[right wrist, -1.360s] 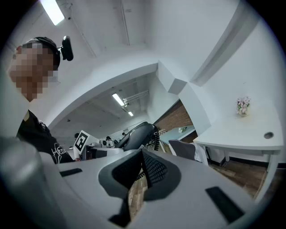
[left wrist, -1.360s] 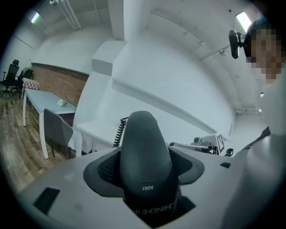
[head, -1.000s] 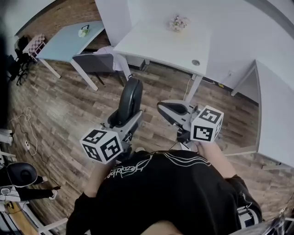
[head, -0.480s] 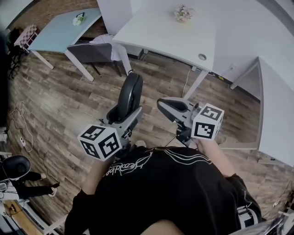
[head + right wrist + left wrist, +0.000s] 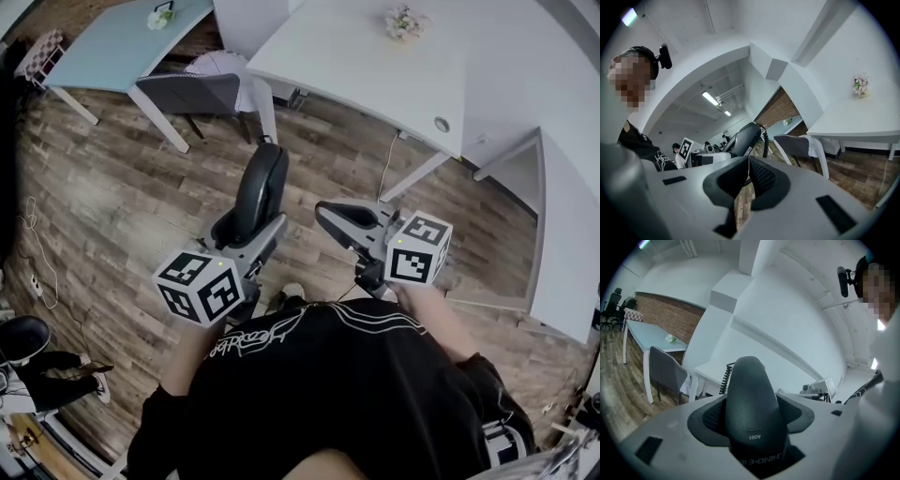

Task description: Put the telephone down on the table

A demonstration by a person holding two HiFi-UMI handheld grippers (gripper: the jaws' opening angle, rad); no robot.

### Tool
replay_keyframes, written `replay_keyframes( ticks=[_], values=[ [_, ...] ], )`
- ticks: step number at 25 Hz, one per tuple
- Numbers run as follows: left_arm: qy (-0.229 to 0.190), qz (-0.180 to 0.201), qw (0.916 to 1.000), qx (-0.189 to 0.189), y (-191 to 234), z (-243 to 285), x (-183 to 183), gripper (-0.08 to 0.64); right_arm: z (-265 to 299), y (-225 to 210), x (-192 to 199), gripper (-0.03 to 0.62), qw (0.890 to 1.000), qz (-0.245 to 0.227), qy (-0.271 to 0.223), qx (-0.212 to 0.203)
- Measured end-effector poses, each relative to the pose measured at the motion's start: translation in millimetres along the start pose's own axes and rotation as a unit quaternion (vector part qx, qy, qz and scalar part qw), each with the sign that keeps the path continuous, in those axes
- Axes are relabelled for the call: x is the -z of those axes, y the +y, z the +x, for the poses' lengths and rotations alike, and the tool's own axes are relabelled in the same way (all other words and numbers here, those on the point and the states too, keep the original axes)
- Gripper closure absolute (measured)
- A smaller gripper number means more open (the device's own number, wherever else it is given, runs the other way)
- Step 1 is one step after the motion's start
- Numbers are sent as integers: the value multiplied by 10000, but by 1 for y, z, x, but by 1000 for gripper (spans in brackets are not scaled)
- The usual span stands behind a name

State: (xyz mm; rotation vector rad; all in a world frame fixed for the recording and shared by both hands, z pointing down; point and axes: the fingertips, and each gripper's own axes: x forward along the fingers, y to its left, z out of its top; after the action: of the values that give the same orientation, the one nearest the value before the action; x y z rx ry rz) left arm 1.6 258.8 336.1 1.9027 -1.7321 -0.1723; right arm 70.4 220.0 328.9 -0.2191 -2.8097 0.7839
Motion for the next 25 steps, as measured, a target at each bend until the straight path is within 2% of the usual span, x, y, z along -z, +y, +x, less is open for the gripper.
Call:
replay_keyframes(
  ticks=[6, 14, 21, 25],
  values=[
    [119, -131, 9998, 99, 36, 7, -5, 270, 32, -15, 5, 554, 9997, 116, 120, 164],
    [227, -135, 9994, 233, 47, 40, -17, 270, 36, -49, -14, 552, 9994, 240, -46, 248],
    [359, -94, 9993, 101, 70, 86, -36, 270, 48, -99, -43, 552, 9993, 332, -145, 116],
    [467, -120, 9988, 24, 86, 134, -53, 270, 51, -145, -69, 552, 9988, 428, -215, 90]
  ],
)
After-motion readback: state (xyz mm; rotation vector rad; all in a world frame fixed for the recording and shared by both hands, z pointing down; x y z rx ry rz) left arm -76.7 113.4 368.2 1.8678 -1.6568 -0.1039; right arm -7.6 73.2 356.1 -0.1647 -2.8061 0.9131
